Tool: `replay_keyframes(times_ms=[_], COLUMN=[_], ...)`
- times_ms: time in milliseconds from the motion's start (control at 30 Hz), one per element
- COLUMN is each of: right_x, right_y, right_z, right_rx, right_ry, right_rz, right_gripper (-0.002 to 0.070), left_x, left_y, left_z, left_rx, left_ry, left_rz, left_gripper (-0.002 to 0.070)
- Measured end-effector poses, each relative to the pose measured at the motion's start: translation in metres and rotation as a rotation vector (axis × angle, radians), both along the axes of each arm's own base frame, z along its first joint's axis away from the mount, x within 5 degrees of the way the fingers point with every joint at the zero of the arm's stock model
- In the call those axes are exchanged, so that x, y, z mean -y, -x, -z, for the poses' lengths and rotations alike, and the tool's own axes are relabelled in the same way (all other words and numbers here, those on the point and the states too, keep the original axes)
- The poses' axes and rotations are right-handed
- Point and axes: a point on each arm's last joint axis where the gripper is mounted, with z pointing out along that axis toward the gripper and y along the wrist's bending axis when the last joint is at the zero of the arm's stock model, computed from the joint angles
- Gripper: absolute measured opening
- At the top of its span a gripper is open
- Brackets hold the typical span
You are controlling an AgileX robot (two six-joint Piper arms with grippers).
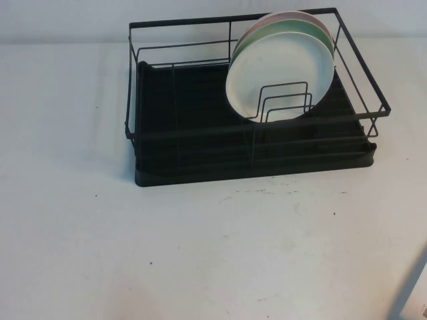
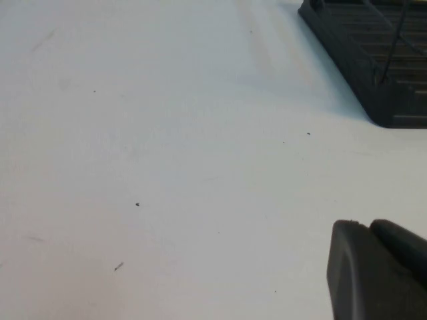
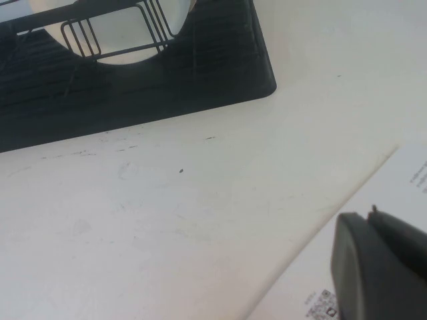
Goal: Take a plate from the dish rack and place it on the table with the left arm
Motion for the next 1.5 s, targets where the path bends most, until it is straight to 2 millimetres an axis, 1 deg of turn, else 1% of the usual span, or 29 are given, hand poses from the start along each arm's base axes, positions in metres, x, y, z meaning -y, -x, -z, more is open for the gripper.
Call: replay_keyframes(times_ms=[900, 967, 1067, 1233, 1300, 1400, 1500], right_x=[0.000, 0.000, 0.000, 0.000, 0.000, 0.000, 0.000], right_y=[0.000, 0.000, 0.000, 0.000, 0.000, 0.000, 0.000], right_z=[0.000, 0.000, 0.000, 0.000, 0.000, 0.000, 0.000], right_rx=[0.000, 0.000, 0.000, 0.000, 0.000, 0.000, 0.000], right_ry=[0.000, 0.000, 0.000, 0.000, 0.000, 0.000, 0.000], right_rz=[0.000, 0.000, 0.000, 0.000, 0.000, 0.000, 0.000], right_gripper=[-0.0020, -0.0020, -0.0020, -0.0020, -0.0020, -0.0020, -0.0020], left_x=[0.000, 0.000, 0.002, 0.005, 0.003, 0.001, 0.000], left_y=[0.000, 0.000, -0.001, -0.003, -0.003, -0.003, -0.003], left_z=[0.000, 0.000, -0.003, -0.018, -0.024, -0.030, -0.033], left_rx=[-0.002, -0.003, 0.014, 0.133, 0.185, 0.249, 0.280], left_ry=[0.034, 0.076, 0.226, 0.680, 0.795, 0.870, 0.888], left_rz=[-0.010, -0.017, -0.033, -0.070, -0.077, -0.080, -0.080], left_gripper=[-0.0004, -0.0004, -0.0004, -0.0004, -0.0004, -0.0004, -0.0004])
